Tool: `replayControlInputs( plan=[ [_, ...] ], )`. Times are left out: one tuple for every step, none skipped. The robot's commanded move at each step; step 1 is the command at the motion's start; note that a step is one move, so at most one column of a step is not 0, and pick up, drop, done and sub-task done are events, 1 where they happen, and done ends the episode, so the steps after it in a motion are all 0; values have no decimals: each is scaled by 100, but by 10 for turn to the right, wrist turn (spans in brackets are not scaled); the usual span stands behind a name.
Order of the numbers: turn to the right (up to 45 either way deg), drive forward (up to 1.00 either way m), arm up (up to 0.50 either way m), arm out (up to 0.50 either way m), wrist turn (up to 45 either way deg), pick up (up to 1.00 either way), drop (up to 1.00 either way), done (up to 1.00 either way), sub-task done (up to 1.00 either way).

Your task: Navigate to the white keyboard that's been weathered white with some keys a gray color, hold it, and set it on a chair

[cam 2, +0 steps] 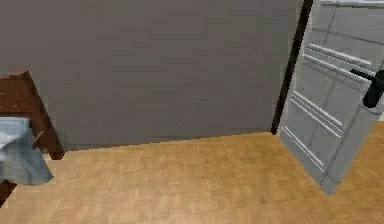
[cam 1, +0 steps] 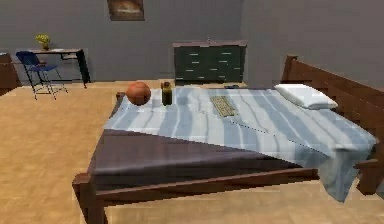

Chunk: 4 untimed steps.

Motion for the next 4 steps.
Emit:
replayControlInputs(
  plan=[
    [0,35,0,0,0,0,0,0,0],
    [-450,0,0,0,0,0,0,0,0],
    [-300,0,0,0,0,0,0,0,0],
    [450,0,0,0,0,0,0,0,0]
  ],
)
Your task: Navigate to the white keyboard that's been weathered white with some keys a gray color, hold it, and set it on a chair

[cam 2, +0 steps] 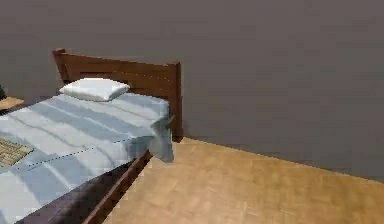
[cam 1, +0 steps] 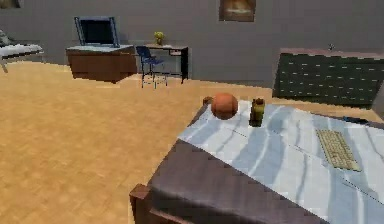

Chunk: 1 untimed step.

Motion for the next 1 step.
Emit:
replayControlInputs(
  plan=[
    [450,0,0,0,0,0,0,0,0]
  ],
)
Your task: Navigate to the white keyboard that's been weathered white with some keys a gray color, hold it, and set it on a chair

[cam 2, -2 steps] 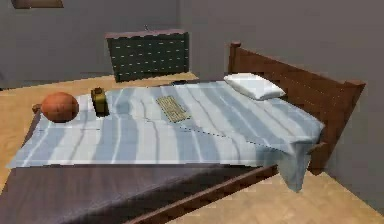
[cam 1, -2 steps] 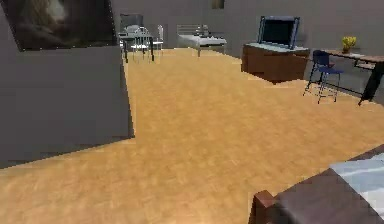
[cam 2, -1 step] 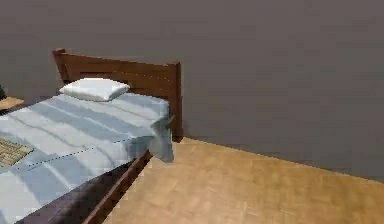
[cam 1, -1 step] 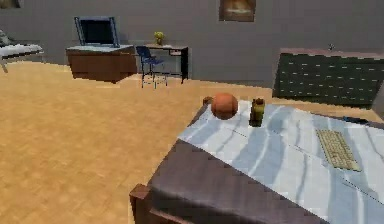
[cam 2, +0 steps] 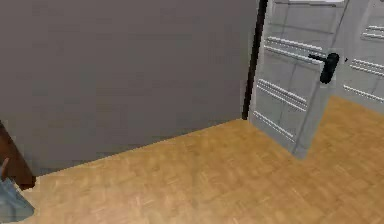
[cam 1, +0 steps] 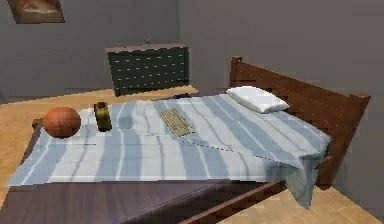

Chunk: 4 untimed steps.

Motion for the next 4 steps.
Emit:
replayControlInputs(
  plan=[
    [180,0,0,0,0,0,0,0,0],
    [0,65,0,0,0,0,0,0,0],
    [-450,0,0,0,0,0,0,0,0],
    [-450,0,0,0,0,0,0,0,0]
  ],
)
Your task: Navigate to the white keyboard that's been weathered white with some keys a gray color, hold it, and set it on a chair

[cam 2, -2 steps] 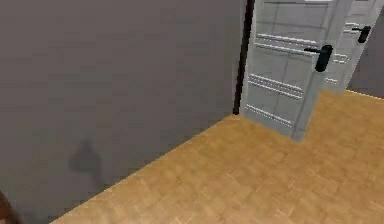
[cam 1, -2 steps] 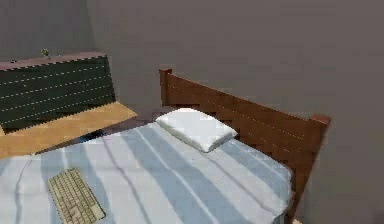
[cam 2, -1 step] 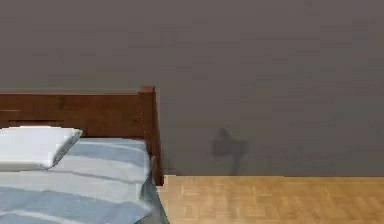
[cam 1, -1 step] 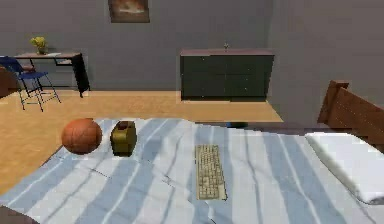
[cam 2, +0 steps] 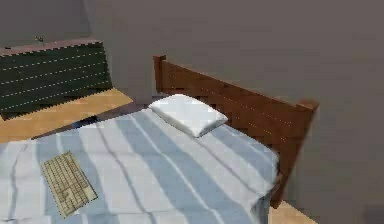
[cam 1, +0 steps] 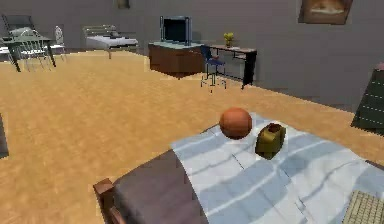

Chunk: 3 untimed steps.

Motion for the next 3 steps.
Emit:
replayControlInputs(
  plan=[
    [-330,0,0,0,0,0,0,0,0],
    [0,0,50,0,0,0,0,0,0],
    [0,0,18,0,0,0,0,0,0]
  ],
)
